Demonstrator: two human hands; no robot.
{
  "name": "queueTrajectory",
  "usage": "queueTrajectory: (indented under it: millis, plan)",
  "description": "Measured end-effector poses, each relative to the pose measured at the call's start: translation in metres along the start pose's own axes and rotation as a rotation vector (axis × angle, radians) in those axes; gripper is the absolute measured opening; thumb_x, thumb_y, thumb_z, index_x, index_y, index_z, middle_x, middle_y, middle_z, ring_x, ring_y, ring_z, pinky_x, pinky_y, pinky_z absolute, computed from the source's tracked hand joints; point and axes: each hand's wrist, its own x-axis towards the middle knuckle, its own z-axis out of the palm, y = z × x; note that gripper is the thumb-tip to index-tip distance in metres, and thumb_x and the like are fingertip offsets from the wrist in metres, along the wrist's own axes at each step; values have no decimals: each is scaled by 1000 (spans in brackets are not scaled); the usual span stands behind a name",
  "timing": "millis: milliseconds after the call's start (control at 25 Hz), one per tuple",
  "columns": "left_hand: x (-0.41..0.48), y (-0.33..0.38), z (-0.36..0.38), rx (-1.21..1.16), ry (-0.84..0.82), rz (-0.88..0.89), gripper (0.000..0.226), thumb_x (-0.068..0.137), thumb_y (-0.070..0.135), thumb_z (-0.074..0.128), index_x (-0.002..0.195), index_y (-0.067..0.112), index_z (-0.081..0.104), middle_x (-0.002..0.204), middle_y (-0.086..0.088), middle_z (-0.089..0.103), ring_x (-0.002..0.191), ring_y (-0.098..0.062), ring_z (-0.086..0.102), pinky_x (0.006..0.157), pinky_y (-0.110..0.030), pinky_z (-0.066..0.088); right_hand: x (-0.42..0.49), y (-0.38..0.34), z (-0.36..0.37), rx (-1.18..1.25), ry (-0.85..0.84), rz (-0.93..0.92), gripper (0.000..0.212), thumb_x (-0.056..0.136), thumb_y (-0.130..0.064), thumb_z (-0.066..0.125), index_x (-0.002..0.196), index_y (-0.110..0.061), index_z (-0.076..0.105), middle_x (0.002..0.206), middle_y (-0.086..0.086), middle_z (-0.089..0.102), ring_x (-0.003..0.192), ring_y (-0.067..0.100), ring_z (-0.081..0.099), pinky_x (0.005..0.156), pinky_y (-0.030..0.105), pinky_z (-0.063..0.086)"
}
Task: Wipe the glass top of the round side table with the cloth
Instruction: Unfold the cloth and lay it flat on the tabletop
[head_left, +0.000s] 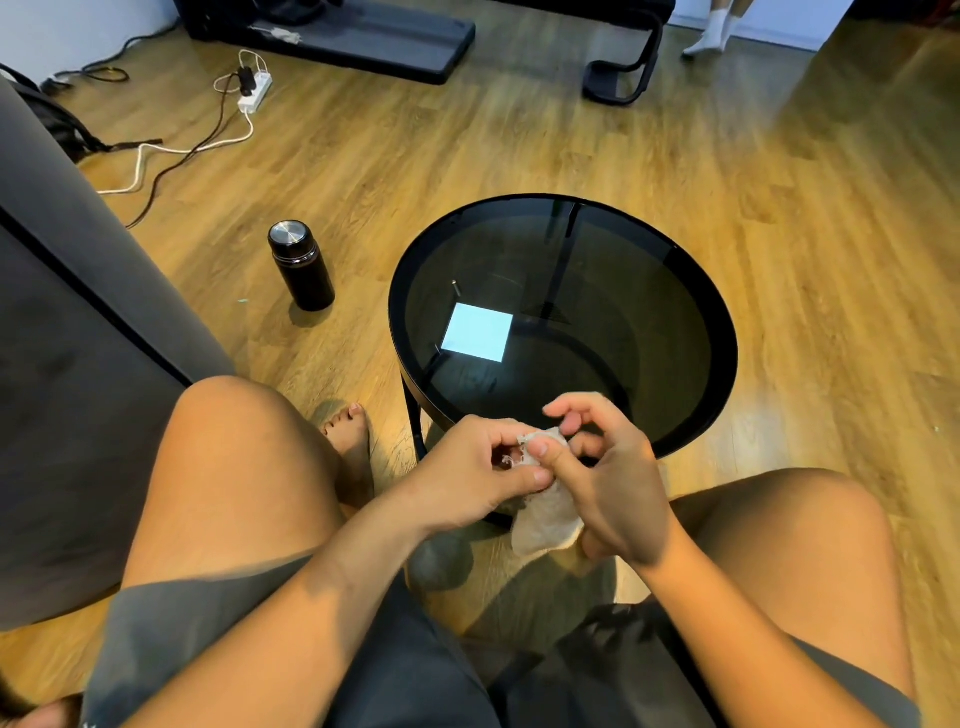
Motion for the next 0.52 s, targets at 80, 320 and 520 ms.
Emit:
queueTrajectory:
  millis: [80, 320, 520]
  plan:
    - [0, -1, -1, 123, 7, 19, 21, 92, 14, 68, 112, 19, 72, 99, 2, 71, 93, -13, 66, 84, -38, 56, 0, 2, -5, -103, -75, 26, 43, 83, -25, 75, 123, -34, 59, 99, -9, 63, 76, 14, 65, 72, 27, 57]
    - [1, 5, -6, 163, 127, 100, 26, 85, 13, 68, 105, 20, 52, 88, 3, 59, 82, -15, 60, 75, -43, 53, 11, -25, -30, -257, -144, -33, 11, 87, -26, 70, 94, -35, 70, 83, -11, 65, 82, 8, 62, 73, 33, 54]
    - [5, 31, -48, 305, 78, 128, 5, 88, 23, 70, 93, 24, 71, 84, 5, 72, 79, -15, 67, 70, -42, 54, 32, -51, -71, 35, -3, -14, 5, 90, -27, 66, 87, -30, 64, 84, -3, 65, 78, 16, 63, 67, 31, 52]
